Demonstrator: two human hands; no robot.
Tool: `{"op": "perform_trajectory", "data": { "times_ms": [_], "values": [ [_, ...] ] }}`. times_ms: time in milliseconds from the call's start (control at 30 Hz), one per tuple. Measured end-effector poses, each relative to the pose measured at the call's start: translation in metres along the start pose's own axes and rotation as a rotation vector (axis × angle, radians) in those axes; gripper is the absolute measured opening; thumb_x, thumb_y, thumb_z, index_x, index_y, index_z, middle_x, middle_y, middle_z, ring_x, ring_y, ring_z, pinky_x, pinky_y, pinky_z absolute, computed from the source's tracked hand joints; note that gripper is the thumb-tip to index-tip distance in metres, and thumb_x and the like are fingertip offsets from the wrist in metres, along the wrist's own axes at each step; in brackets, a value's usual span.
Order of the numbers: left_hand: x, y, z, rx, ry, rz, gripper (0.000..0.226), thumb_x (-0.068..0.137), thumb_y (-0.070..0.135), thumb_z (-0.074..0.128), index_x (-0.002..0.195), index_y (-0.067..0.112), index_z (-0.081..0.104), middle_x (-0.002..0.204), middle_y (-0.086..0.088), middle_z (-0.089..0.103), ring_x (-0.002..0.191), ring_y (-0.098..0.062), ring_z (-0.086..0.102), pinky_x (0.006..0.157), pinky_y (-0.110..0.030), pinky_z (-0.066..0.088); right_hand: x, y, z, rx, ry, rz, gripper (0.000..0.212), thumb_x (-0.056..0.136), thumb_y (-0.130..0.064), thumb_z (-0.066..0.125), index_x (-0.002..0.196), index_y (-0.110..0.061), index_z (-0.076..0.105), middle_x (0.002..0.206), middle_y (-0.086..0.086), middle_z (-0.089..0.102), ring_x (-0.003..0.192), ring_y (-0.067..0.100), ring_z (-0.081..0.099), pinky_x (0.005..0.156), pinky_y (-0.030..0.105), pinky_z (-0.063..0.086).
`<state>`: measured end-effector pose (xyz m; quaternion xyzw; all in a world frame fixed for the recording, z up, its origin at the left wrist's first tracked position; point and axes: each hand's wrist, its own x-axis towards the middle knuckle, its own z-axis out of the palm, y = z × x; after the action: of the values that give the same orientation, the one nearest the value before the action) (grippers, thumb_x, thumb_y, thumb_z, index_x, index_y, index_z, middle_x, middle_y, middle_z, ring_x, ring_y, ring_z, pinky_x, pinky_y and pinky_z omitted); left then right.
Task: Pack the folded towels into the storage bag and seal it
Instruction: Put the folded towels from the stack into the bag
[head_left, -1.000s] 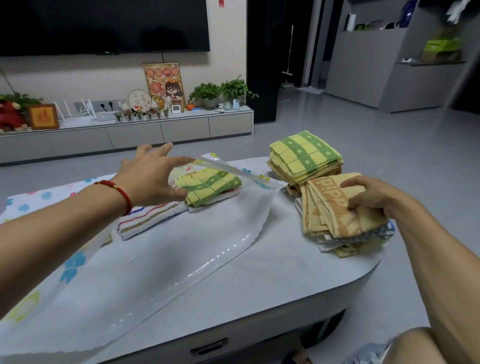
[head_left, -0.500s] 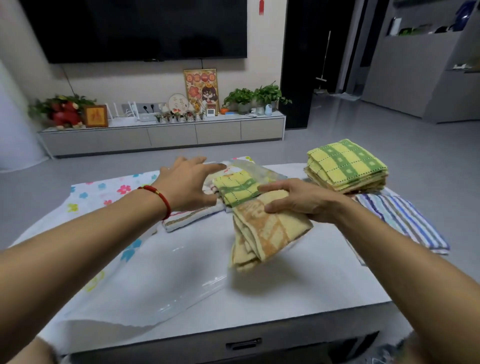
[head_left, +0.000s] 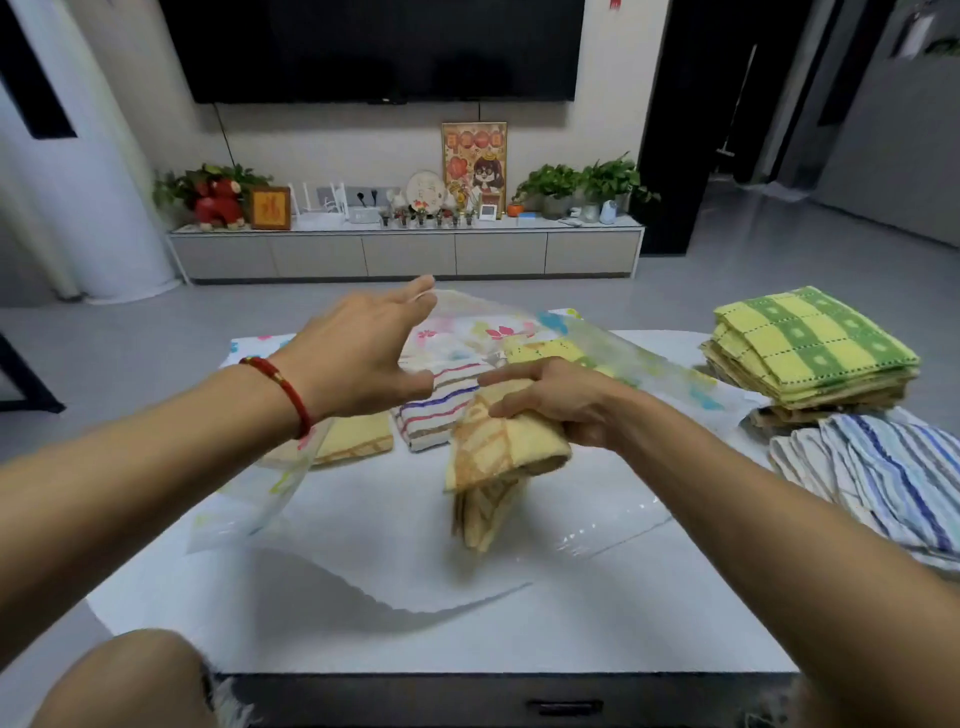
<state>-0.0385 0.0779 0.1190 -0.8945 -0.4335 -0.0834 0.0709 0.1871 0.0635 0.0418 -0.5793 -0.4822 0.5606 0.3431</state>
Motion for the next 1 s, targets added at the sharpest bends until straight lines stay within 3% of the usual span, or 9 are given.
{"op": "perform_trajectory", "data": {
  "times_ms": [100, 167, 333, 433, 533, 700, 833, 933, 1000],
  "values": [
    [0.006, -0.003, -0.009, -0.014, 0.002, -0.011, 0.084, 0.079, 0.05, 0.065, 0.151, 0.018, 0.033, 0.165, 0.008, 0.015, 0.13, -0.033, 0.047, 0.1, -0.05, 0.047, 0.054, 0.001, 0.038, 0.308, 0.258, -0.22, 0.051, 0.085, 0.004, 0.073, 0.128, -0.021, 0.072, 0.13, 0.012, 0.07, 0.105, 0.025, 0.073, 0.082, 0.036, 0.064],
    [0.008, -0.003, -0.013, -0.021, 0.026, 0.006, 0.084, 0.079, 0.048, 0.065, 0.151, 0.016, 0.034, 0.165, 0.006, 0.017, 0.132, -0.033, 0.046, 0.105, -0.047, 0.043, 0.088, 0.009, 0.056, 0.472, 0.439, -0.264, 0.051, 0.086, 0.0, 0.071, 0.133, -0.022, 0.068, 0.134, 0.013, 0.067, 0.117, 0.031, 0.068, 0.097, 0.047, 0.059],
    [0.011, -0.009, -0.011, -0.046, 0.047, -0.015, 0.084, 0.08, 0.046, 0.065, 0.153, 0.019, 0.031, 0.164, 0.01, 0.016, 0.133, -0.027, 0.046, 0.108, -0.044, 0.041, 0.133, 0.054, 0.091, 0.296, 0.538, 0.026, 0.054, 0.098, -0.012, 0.055, 0.151, -0.011, 0.05, 0.151, 0.015, 0.054, 0.134, 0.033, 0.053, 0.103, 0.034, 0.048],
    [0.007, -0.011, -0.007, -0.059, 0.04, -0.01, 0.083, 0.082, 0.047, 0.065, 0.153, 0.02, 0.03, 0.164, 0.013, 0.014, 0.124, -0.023, 0.051, 0.103, -0.042, 0.045, 0.139, 0.062, 0.106, 0.368, 0.698, -0.091, 0.054, 0.099, -0.003, 0.052, 0.151, -0.016, 0.052, 0.152, 0.007, 0.054, 0.135, 0.028, 0.054, 0.103, 0.02, 0.043],
    [0.006, -0.011, -0.007, -0.073, 0.03, -0.02, 0.082, 0.083, 0.046, 0.064, 0.153, 0.021, 0.03, 0.164, 0.015, 0.013, 0.126, -0.022, 0.049, 0.102, -0.043, 0.046, 0.141, 0.063, 0.115, 0.451, 0.786, -0.201, 0.053, 0.103, -0.005, 0.051, 0.154, -0.02, 0.048, 0.155, 0.002, 0.051, 0.137, 0.025, 0.052, 0.112, 0.032, 0.044],
    [0.004, -0.008, -0.006, -0.094, 0.026, -0.041, 0.082, 0.084, 0.044, 0.065, 0.154, 0.022, 0.028, 0.164, 0.014, 0.012, 0.129, -0.022, 0.046, 0.105, -0.041, 0.044, 0.138, 0.067, 0.109, 0.408, 0.663, -0.067, 0.064, 0.104, -0.01, 0.049, 0.162, -0.027, 0.03, 0.161, 0.006, 0.043, 0.137, 0.03, 0.051, 0.112, 0.04, 0.045],
    [0.003, -0.004, -0.002, -0.111, 0.013, -0.049, 0.083, 0.084, 0.046, 0.064, 0.154, 0.023, 0.027, 0.165, 0.011, 0.013, 0.14, -0.025, 0.036, 0.111, -0.048, 0.039, 0.121, 0.059, 0.084, 0.13, 0.556, -0.014, 0.059, 0.099, -0.013, 0.049, 0.157, -0.022, 0.042, 0.156, 0.008, 0.048, 0.136, 0.03, 0.051, 0.107, 0.04, 0.049],
    [0.004, -0.001, 0.002, -0.12, 0.0, -0.062, 0.081, 0.084, 0.048, 0.064, 0.153, 0.027, 0.028, 0.165, 0.009, 0.012, 0.14, -0.029, 0.033, 0.108, -0.055, 0.039, 0.085, 0.062, 0.055, -0.039, 0.429, 0.046, 0.05, 0.095, -0.012, 0.049, 0.143, -0.022, 0.058, 0.132, 0.008, 0.064, 0.099, 0.027, 0.069, 0.08, 0.041, 0.064],
    [0.006, 0.003, 0.004, -0.121, -0.007, -0.064, 0.079, 0.084, 0.049, 0.064, 0.152, 0.03, 0.031, 0.165, 0.008, 0.011, 0.141, -0.029, 0.032, 0.108, -0.057, 0.038, 0.054, 0.067, 0.029, -0.182, 0.283, 0.049, 0.036, 0.095, -0.011, 0.053, 0.127, -0.017, 0.068, 0.111, 0.009, 0.068, 0.076, 0.022, 0.069, 0.076, 0.041, 0.063]
  ]
}}
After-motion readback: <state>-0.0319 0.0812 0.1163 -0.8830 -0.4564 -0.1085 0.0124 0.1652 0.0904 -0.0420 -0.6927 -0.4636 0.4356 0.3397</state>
